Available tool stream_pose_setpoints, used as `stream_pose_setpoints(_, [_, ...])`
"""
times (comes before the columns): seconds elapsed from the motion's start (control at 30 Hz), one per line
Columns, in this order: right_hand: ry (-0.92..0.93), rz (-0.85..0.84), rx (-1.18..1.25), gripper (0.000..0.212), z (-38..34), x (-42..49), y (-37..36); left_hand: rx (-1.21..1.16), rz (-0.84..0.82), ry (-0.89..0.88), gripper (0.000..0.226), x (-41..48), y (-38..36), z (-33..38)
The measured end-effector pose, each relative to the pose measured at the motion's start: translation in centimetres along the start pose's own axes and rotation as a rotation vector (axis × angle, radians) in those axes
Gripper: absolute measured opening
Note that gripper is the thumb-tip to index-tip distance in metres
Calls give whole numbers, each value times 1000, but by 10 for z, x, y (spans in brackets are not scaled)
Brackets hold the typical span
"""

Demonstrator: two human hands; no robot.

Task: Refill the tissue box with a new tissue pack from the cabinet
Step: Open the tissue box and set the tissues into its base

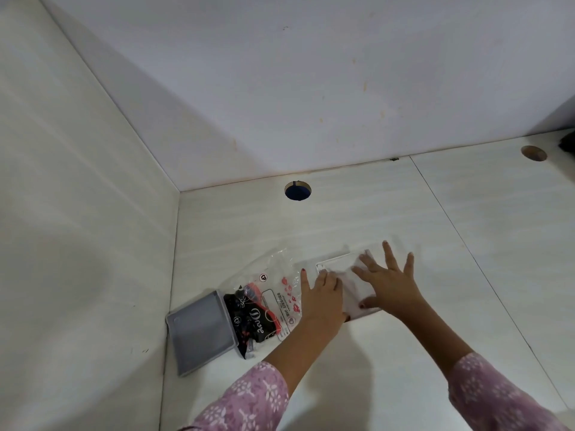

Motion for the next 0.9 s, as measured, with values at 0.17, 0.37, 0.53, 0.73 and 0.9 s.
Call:
stream_pose_setpoints(0.17, [34,-2,-187,99,-4,4,-1,154,-121,80,72,10,2,6])
stream_pose_setpoints(0.37, [-111,-122,-141,81,-3,18,-17,402,-155,304,47,4,20,3])
stream_pose_setpoints(0.53, [-76,-165,-10,80,-2,16,-24,332,-312,81,65,11,3,23])
stream_pose_setpoints(0.73, [-62,279,1011,43,29,-12,-4,-551,497,-166,26,-42,43,-44])
stream_pose_setpoints(0.9, [-312,483,1354,29,19,-37,-22,-802,725,438,31,-97,-8,-154])
Point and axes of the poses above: each hand's wrist, its own x-axis towards the middle knuckle, its own y-axis out of the back of the hand, z = x × y, the point moved 8 cm from there along x, towards the middle knuckle, and after that the axes turned 9 degrees about -z, right-handed, at the moved point
